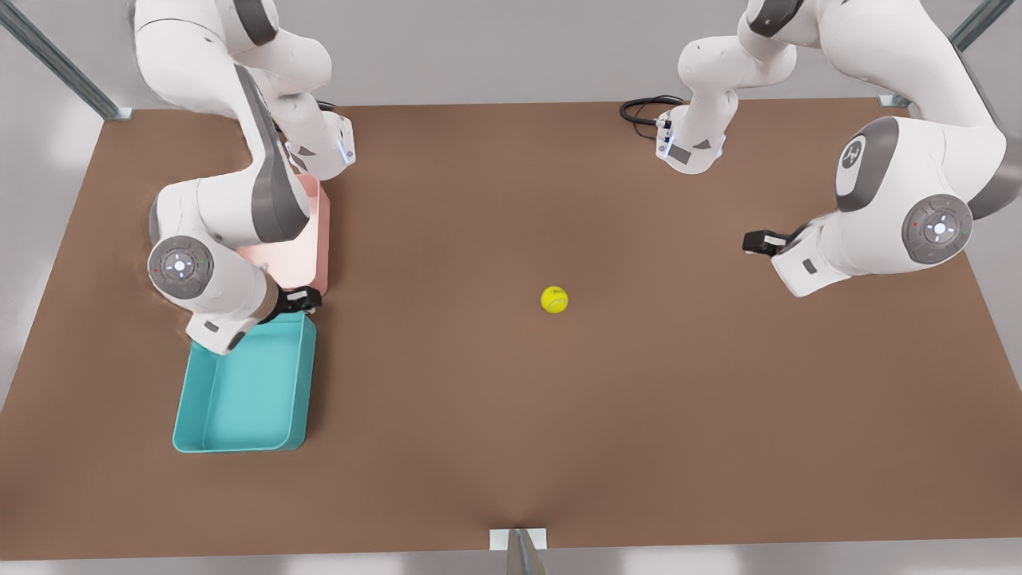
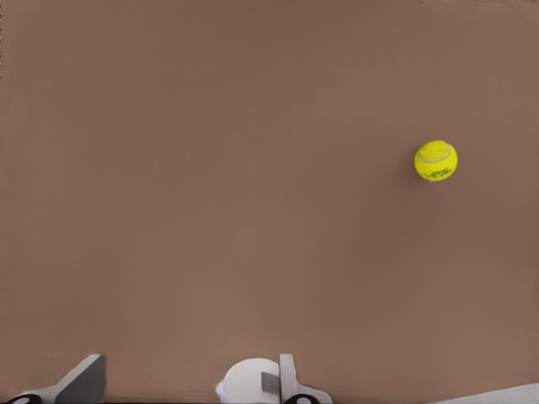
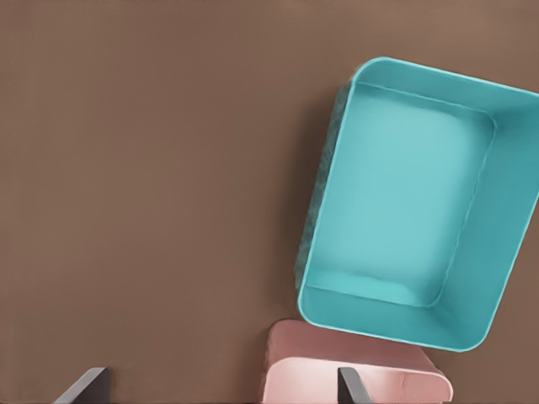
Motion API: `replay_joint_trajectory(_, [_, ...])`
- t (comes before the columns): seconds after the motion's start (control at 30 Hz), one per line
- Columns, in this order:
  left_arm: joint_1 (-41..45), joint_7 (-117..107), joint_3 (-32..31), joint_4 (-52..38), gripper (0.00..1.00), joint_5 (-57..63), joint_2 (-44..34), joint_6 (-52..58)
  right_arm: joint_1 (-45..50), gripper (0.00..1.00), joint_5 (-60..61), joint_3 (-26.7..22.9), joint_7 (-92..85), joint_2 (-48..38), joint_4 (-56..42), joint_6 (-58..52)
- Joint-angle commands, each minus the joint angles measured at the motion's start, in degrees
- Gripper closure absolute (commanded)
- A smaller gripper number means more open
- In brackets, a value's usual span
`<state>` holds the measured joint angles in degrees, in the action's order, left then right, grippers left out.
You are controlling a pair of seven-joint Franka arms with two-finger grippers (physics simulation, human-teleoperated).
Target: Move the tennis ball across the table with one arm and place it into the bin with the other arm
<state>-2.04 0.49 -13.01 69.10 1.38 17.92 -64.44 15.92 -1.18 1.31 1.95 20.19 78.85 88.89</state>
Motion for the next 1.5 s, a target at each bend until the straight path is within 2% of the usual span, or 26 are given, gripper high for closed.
replay_joint_trajectory(0.0, [0.02, -22.20, 0.00, -0.02, 0.00, -0.32, -0.08, 1.51, 5.16, 0.00, 2.75, 0.01, 30.72, 3.17, -3.25, 3.83])
replay_joint_trajectory(0.1, [0.11, -22.20, -0.09, -0.02, 0.00, -0.32, 0.01, 1.51, 17.11, 0.00, 6.19, 0.01, 54.80, 12.05, -5.72, 19.73])
replay_joint_trajectory(0.17, [0.11, -22.20, -0.08, -0.02, 0.00, -0.32, 0.01, 1.51, 21.42, 0.00, 6.01, 0.01, 63.96, 19.87, -13.97, 21.59])
replay_joint_trajectory(0.23, [0.02, -22.20, -0.09, -0.02, 0.00, -0.32, 0.01, 1.51, 22.83, 0.00, 6.01, 0.01, 65.20, 24.63, -15.22, 30.20])
replay_joint_trajectory(0.3, [0.11, -22.20, -0.09, -0.02, 0.00, -0.32, 0.10, 1.51, 23.63, 0.00, 5.92, -0.17, 65.72, 27.70, -16.97, 33.81])
replay_joint_trajectory(0.47, [0.02, -22.20, 0.00, -0.02, 0.00, -0.23, 0.10, 1.51, 28.64, 0.00, 4.95, -0.43, 67.57, 29.64, -14.87, 34.16])
replay_joint_trajectory(0.97, [-0.16, -22.38, 0.00, 0.42, 0.00, -1.02, 0.80, -0.77, 32.06, 0.00, 4.95, 0.01, 66.78, 37.37, -19.17, 39.52])
replay_joint_trajectory(1.47, [0.28, -22.73, -0.44, 0.68, 0.00, -1.46, 0.63, 1.07, 35.76, 0.00, 5.04, 0.45, 65.90, 36.67, -15.92, 38.29])
